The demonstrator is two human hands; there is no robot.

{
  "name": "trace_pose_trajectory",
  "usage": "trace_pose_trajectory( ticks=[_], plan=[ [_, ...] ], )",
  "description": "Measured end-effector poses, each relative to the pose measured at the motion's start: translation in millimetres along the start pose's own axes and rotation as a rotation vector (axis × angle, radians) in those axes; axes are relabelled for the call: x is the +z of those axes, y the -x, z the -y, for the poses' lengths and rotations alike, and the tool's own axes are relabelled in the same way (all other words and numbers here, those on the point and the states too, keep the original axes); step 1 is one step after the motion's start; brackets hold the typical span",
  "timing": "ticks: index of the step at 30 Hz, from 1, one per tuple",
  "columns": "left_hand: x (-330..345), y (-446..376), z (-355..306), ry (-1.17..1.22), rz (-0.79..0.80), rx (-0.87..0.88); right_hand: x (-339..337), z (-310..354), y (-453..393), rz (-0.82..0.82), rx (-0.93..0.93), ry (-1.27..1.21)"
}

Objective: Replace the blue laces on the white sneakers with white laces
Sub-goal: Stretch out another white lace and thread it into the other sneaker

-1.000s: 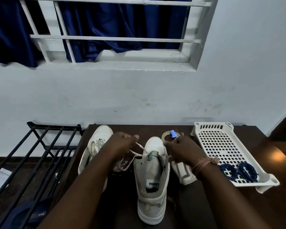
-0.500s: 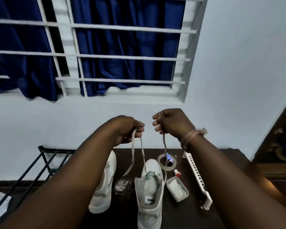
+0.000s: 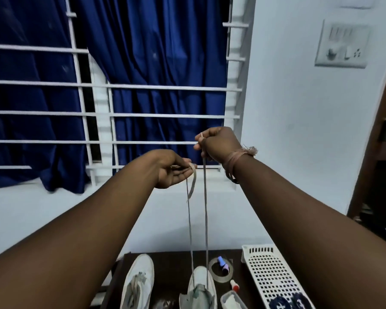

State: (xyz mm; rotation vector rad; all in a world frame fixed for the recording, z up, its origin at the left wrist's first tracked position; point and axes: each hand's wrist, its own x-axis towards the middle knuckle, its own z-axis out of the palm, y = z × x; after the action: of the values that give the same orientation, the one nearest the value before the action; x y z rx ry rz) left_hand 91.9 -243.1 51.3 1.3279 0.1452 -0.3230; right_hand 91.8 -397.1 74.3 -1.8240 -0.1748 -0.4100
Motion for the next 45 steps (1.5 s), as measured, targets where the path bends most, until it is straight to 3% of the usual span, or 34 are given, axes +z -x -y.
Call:
trace_pose_trajectory(
  ticks=[7, 12, 18, 23, 26, 31, 39, 45],
  plan=[
    [14.3, 14.3, -25.8, 0.039, 0.069, 0.076, -2.7, 2.5, -7.0, 0.059, -0.002, -0.089],
    [21.2, 8.7, -27.4, 0.092, 0.098, 0.27, -7.9, 1.4, -8.0, 0.007, -0.001, -0.155],
    [21.6, 1.0, -13.8, -0.144, -0.117, 0.447, -7.2, -3.6, -7.4, -0.048, 0.03, -0.254],
    [10.2, -1.7, -6.3, -0.663, -0.451, 0.64, -10.9, -3.5, -2.8, -0.042, 0.053, -0.319],
    [7.3, -2.2, -9.5, -0.649, -0.49, 0.729, -15.7, -1.3, -3.1, -0.074, 0.041, -0.316],
    [1.6, -25.9, 24.3, -0.618, -0.415, 0.561, -10.5, -33.4, -1.1, -0.194, 0.005, 0.05],
    [-36.3, -64.4, 209.6, -0.937, -0.336, 0.132, 37.3, -228.9, 81.7, 0.404, 0.436, 0.649],
    [-52.6, -47.9, 307.0, -0.902, -0.234, -0.018, 48.6, -293.3, 148.6, 0.609, 0.624, 0.836]
  ],
)
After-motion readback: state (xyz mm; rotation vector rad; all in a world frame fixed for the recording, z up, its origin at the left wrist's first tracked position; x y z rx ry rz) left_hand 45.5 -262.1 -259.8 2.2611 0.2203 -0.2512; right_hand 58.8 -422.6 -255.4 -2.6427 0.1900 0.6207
